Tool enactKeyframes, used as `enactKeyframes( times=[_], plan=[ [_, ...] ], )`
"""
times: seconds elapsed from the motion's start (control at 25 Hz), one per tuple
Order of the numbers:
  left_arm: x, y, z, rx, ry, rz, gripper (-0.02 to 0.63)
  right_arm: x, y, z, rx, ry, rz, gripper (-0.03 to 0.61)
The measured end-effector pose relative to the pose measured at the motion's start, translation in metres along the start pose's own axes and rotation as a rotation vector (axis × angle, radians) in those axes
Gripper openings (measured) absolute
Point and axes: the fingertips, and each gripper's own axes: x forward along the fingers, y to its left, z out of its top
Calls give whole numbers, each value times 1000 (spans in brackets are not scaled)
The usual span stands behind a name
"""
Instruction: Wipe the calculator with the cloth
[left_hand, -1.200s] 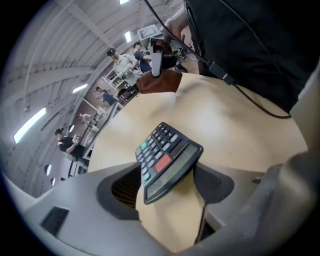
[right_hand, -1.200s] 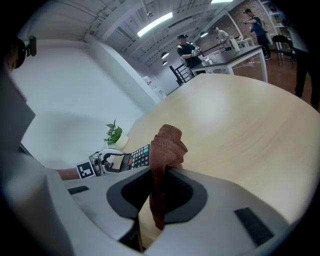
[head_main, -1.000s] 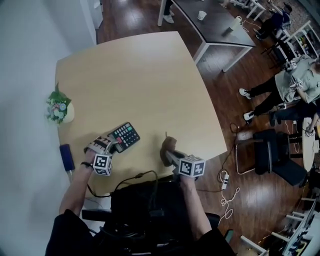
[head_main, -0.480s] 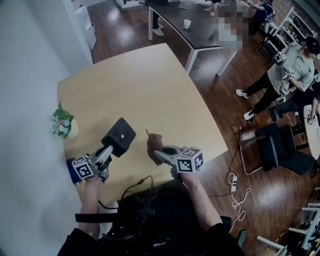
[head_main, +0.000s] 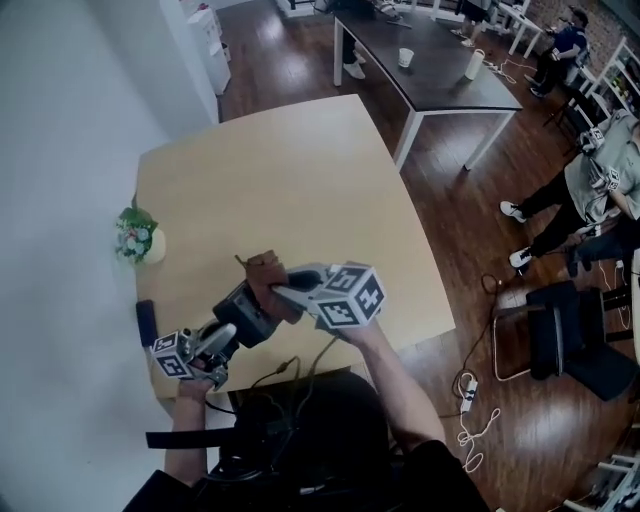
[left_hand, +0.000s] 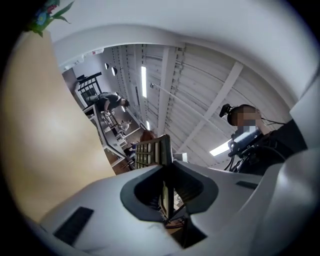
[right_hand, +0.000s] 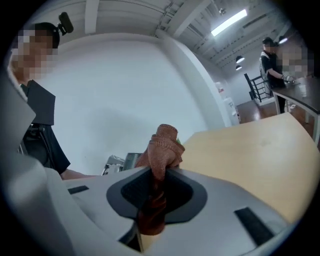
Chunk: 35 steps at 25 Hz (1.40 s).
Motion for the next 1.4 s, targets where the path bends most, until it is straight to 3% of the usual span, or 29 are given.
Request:
enactKeyframes(
  times=[0.16, 0.24, 0.4, 0.48, 0.56, 0.76, 0.88, 0.96, 1.04, 1.16, 1.28, 1.4],
  plan=[
    [11, -8, -21, -25, -47, 47, 52, -54, -57, -24, -13, 52, -160, 61],
    [17, -12, -28, -33, -73, 61, 54, -80, -59, -19, -18, 14, -161, 60],
    [37, -14, -43, -7, -52, 112, 54, -90, 7, 16, -53, -85, 87, 61],
    [47, -19, -50, 14, -30, 124, 54, -76, 41, 14, -100, -33, 197, 61],
    [57, -26, -52, 48, -4, 120, 55, -62, 49, 2, -145, 43, 219, 63],
    [57, -33, -44, 72, 8, 120, 63, -67, -12, -9, -98, 77, 68, 64],
    [47, -26, -31, 31, -76, 110, 57, -82, -59, -15, -71, 63, -66, 63],
    [38, -22, -18, 2, -150, 89, 57, -97, -70, -13, -50, 19, -109, 61],
    [30, -15, -7, -15, -199, 78, 57, -108, -58, -3, -27, -43, -75, 61],
    [27, -8, 2, -24, -218, 70, 57, -104, -10, 12, -59, -75, 58, 61],
    [37, -7, 4, -19, -187, 63, 57, -78, 43, 15, -152, -30, 169, 63],
    [48, -13, 3, -11, -162, 20, 57, -53, 48, 2, -224, 69, 143, 63]
  ],
)
